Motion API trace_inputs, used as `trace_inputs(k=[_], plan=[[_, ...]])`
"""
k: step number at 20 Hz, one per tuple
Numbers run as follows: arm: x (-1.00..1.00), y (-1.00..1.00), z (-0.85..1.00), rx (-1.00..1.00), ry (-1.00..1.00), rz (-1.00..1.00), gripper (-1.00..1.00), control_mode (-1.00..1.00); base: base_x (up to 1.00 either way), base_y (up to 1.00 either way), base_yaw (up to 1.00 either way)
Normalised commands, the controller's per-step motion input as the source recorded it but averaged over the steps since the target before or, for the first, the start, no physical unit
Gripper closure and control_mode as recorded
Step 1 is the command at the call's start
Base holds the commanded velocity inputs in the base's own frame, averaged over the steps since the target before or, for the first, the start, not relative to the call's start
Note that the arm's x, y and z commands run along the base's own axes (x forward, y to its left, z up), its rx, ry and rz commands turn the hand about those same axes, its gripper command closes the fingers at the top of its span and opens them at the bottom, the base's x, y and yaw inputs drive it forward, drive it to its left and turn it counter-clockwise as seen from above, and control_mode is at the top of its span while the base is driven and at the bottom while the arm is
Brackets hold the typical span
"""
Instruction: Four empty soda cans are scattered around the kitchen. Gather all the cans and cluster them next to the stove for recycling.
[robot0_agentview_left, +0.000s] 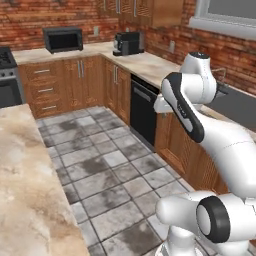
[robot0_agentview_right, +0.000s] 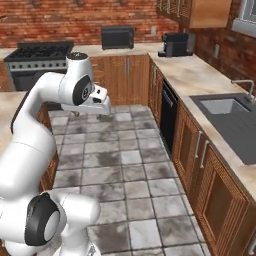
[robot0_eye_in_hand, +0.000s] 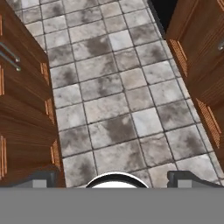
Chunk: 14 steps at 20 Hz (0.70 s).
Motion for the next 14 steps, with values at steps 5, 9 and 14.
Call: trace_inputs(k=[5,9,14], plan=[[0.00,0.00,0.00,0.00,0.00,0.00,-1.00,1.00,-0.10,0.28,0.34],[0.00,0.00,0.00,0.00,0.00,0.00,-1.00,1.00,-0.10,0.13,0.31],[0.00,0.00,0.00,0.00,0.00,0.00,-1.00,1.00,-0.26,0.05,0.29]])
